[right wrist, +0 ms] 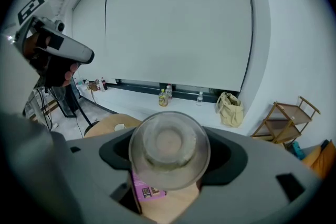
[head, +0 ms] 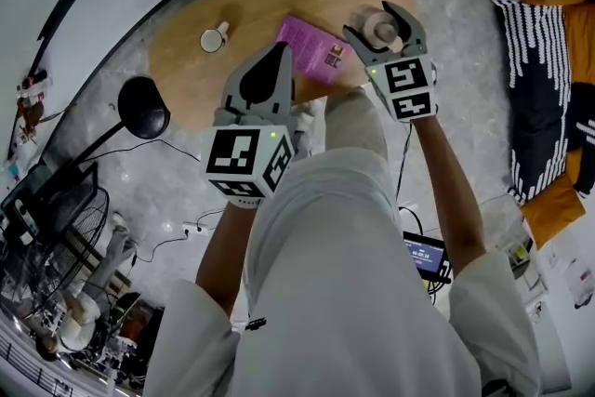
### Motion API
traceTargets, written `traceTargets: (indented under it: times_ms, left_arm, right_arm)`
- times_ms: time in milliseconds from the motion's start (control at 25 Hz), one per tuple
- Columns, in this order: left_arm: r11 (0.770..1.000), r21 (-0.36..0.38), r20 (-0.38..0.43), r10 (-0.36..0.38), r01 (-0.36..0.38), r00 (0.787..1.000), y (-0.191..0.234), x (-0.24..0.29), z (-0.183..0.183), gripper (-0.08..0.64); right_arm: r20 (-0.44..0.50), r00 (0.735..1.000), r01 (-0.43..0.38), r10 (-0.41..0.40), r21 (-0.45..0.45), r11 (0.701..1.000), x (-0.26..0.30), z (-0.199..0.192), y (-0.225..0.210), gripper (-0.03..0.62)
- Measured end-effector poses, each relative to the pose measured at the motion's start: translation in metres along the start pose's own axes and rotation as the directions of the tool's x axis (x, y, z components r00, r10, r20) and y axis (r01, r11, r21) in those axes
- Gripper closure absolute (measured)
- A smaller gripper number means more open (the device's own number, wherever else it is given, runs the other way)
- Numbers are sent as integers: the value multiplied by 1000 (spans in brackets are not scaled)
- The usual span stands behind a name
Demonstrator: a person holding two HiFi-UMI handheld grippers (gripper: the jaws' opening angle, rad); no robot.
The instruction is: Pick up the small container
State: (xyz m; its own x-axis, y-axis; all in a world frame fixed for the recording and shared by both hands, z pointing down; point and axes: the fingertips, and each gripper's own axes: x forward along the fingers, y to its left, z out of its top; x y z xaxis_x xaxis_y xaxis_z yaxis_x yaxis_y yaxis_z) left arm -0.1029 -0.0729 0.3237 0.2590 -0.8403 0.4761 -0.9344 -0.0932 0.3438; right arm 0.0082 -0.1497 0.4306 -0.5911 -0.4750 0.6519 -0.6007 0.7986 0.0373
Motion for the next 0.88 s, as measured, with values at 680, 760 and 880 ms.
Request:
traceTargets:
  times_ms: [680,760,880]
  left_arm:
    - [1000,10,52,-29,28,998,-11,-58,14,546]
    - [999,14,63,-30,29,998,-13,-63,18,546]
    - [999,19,84,-33,32,996,-17,-69,24,546]
  right_arm:
    - [74,996,57,-57,9,998,-83,39,20,253]
    - [80,995,57,-58,7,998,-91,43,22,253]
    - [86,995,59,-58,-2,998,-102,46,26,252]
